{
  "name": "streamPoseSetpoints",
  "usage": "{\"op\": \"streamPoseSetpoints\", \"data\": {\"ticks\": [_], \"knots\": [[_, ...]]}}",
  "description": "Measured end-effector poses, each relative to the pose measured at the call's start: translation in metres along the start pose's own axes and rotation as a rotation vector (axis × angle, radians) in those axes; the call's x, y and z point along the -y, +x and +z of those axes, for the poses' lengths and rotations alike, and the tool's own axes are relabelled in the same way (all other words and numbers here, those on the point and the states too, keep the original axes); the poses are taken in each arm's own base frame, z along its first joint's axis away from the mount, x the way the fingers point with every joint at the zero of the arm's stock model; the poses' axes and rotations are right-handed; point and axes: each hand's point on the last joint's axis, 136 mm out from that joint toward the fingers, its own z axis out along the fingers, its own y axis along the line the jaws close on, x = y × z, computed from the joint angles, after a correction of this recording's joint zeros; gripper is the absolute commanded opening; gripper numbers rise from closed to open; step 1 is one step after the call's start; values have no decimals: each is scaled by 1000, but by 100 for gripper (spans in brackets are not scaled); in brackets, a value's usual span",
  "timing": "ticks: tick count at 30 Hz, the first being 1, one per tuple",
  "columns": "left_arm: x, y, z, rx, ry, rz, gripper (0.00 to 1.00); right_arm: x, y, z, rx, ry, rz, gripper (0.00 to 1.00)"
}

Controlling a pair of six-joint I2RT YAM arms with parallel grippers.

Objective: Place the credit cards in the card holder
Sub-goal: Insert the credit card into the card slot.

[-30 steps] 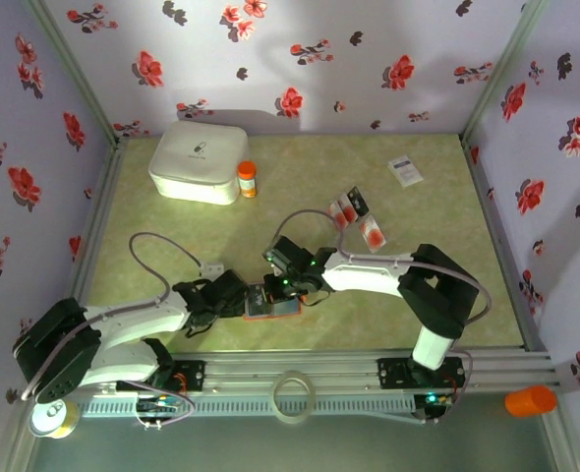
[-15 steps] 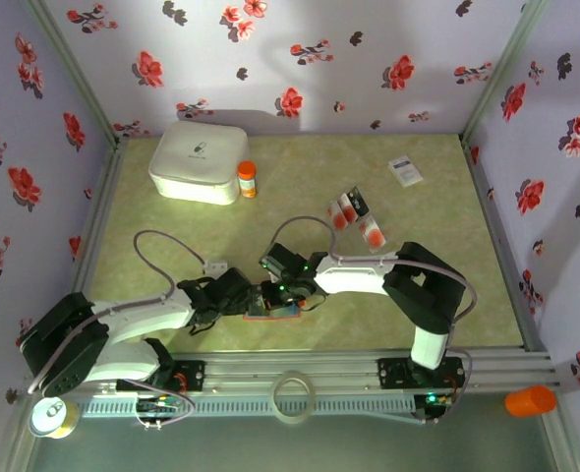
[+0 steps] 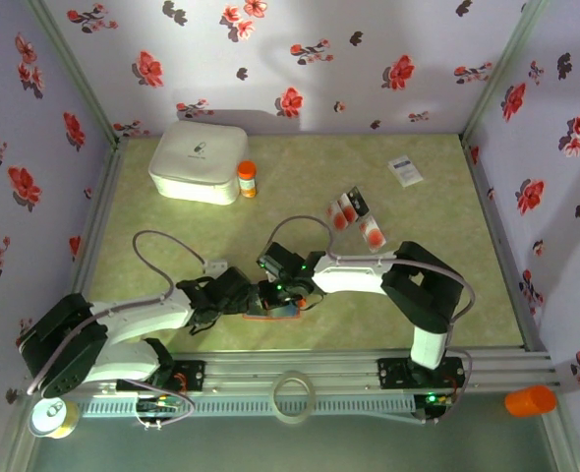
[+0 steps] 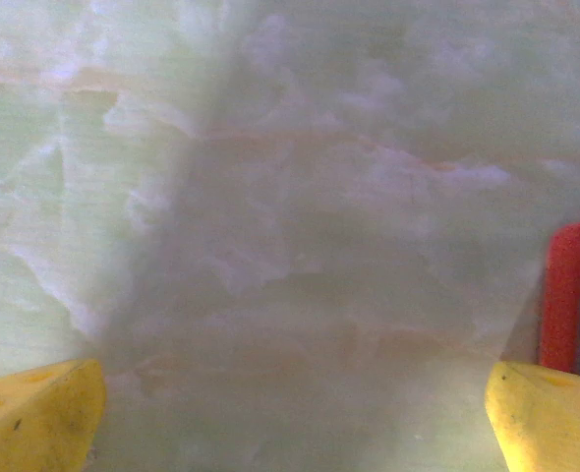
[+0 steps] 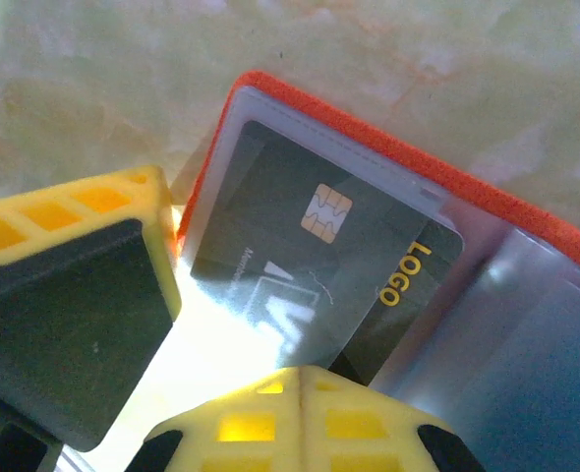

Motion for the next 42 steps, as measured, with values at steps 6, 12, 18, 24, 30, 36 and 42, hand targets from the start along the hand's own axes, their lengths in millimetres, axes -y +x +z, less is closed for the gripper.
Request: {"op": "streamPoseSetpoints", "data": {"ticks": [6, 12, 18, 24, 30, 36, 42], "knots": [[-3, -3, -9, 17, 23, -28, 100, -5, -10, -24, 59, -17, -3, 0], [-8, -1, -12, 11, 9, -33, 100, 7, -16, -31, 84, 1, 19, 0], [-11, 4, -8, -7, -16, -30, 100, 12, -13, -30, 76, 9, 26, 0], [-12, 8, -3, -21, -31, -20, 100, 14, -12, -25, 66, 17, 29, 0], [-9, 7, -1, -18, -27, -22, 100, 21, -7, -14, 38, 34, 38, 0], [-7, 5, 1, -16, -27, -22, 100, 23, -3, -5, 10, 34, 43, 0], [-6, 5, 3, -19, -30, -20, 100, 18, -6, -2, 8, 29, 38, 0]]}}
